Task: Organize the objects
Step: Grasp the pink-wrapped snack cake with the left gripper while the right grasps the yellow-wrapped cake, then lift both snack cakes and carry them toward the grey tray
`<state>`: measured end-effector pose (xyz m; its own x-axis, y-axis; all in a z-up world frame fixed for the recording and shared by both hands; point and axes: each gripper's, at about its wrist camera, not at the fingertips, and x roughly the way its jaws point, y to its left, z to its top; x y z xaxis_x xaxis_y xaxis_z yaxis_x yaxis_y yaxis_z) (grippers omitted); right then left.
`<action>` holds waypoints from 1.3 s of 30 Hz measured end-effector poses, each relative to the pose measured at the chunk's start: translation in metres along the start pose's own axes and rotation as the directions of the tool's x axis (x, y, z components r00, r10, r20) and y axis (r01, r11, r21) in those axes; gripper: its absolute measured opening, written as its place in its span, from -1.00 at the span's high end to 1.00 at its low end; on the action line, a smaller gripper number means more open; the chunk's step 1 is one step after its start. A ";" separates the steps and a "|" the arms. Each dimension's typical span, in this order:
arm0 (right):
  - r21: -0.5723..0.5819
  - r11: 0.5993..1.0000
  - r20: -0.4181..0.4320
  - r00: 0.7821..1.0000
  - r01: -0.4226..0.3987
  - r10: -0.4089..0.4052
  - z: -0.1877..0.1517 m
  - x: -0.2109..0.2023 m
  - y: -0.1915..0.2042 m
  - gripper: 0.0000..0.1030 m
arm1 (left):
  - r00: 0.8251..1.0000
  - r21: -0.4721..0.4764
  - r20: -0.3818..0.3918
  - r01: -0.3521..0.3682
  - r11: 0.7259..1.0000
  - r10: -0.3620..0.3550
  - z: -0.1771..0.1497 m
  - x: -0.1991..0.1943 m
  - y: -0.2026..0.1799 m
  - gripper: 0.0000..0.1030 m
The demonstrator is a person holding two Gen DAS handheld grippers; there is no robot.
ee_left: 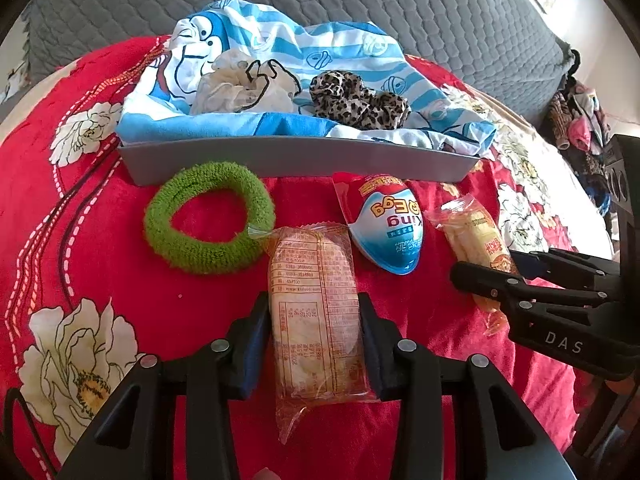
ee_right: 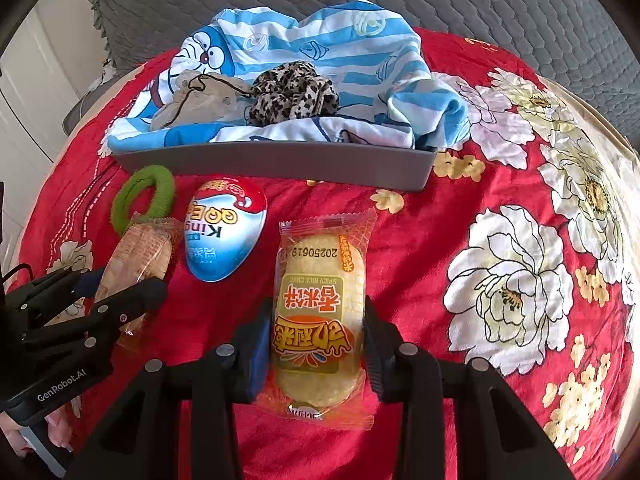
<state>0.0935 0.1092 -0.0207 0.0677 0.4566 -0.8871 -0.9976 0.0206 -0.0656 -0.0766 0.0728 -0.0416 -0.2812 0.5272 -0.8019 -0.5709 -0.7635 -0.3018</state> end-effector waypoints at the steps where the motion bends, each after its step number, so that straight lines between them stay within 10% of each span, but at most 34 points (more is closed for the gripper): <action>1: -0.001 1.000 0.001 1.000 -0.003 0.003 0.000 -0.001 0.000 0.23 | 1.000 0.001 0.000 0.001 1.000 -0.001 0.000 -0.001 0.000 0.18; 39: -0.060 0.997 0.143 0.988 -0.056 0.064 0.010 -0.059 0.022 0.23 | 0.996 0.031 0.089 -0.030 0.999 0.027 0.012 -0.058 -0.010 0.18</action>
<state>0.0669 0.0917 0.0350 0.0015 0.5799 -0.8147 -0.9974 -0.0579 -0.0431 -0.0636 0.0544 0.0143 -0.3640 0.5372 -0.7608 -0.5858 -0.7671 -0.2614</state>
